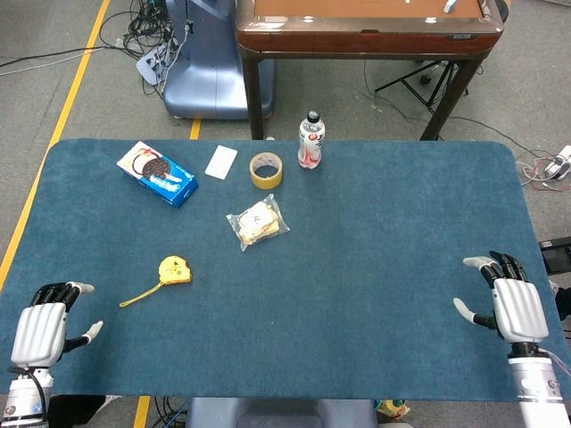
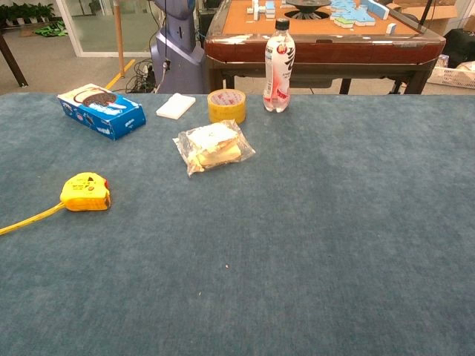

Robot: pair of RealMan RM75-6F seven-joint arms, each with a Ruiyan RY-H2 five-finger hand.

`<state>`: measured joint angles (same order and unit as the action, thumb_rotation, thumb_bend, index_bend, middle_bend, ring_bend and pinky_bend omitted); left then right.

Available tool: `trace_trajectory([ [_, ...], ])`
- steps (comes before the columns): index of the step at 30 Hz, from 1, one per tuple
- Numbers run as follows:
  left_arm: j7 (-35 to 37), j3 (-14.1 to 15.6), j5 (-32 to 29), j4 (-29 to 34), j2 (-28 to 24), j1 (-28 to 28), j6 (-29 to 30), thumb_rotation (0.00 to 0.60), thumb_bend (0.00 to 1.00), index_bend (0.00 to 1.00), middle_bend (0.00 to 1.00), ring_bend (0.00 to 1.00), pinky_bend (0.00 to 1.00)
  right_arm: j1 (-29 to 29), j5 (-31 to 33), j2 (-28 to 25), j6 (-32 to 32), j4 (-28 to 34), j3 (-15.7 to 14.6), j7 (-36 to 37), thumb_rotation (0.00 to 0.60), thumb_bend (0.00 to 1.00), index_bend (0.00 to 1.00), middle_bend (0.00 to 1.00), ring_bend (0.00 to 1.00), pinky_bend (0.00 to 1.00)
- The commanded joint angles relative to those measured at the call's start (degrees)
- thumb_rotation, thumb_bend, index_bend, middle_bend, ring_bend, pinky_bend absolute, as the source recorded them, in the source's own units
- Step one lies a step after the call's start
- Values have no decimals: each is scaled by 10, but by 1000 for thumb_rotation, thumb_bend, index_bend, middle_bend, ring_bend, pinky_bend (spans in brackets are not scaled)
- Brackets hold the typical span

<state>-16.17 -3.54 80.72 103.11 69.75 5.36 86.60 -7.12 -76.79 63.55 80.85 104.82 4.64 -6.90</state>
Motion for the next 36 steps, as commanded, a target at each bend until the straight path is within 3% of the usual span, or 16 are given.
trace_trajectory([
  [1, -1, 0, -1, 0, 1, 1, -3, 600, 186, 324, 312, 212, 150, 0, -2, -1, 0, 1, 0, 0, 600, 308, 285, 277, 127, 92],
  [7, 1, -10, 0, -7, 3, 28, -38, 600, 186, 305, 302, 212, 149, -3, -10, -13, 11, 10, 13, -3, 600, 308, 285, 277, 127, 92],
  [12, 5, -36, -16, -25, 14, 82, -108, 600, 185, 257, 273, 205, 147, -8, -12, -32, 29, 28, 35, -13, 600, 308, 285, 277, 127, 92],
  [16, -19, -57, -59, -44, 32, 135, -184, 600, 185, 184, 216, 169, 139, -9, -10, -45, 33, 41, 44, -18, 600, 308, 285, 277, 127, 92],
  [23, -91, -80, -154, -88, 80, 208, -266, 600, 185, 113, 142, 117, 127, -7, -8, -52, 33, 48, 44, -15, 600, 308, 285, 277, 127, 92],
  [36, -185, -81, -294, -164, 151, 285, -311, 600, 185, 113, 140, 110, 121, 4, -7, -61, 40, 48, 39, -3, 600, 308, 285, 277, 127, 92],
])
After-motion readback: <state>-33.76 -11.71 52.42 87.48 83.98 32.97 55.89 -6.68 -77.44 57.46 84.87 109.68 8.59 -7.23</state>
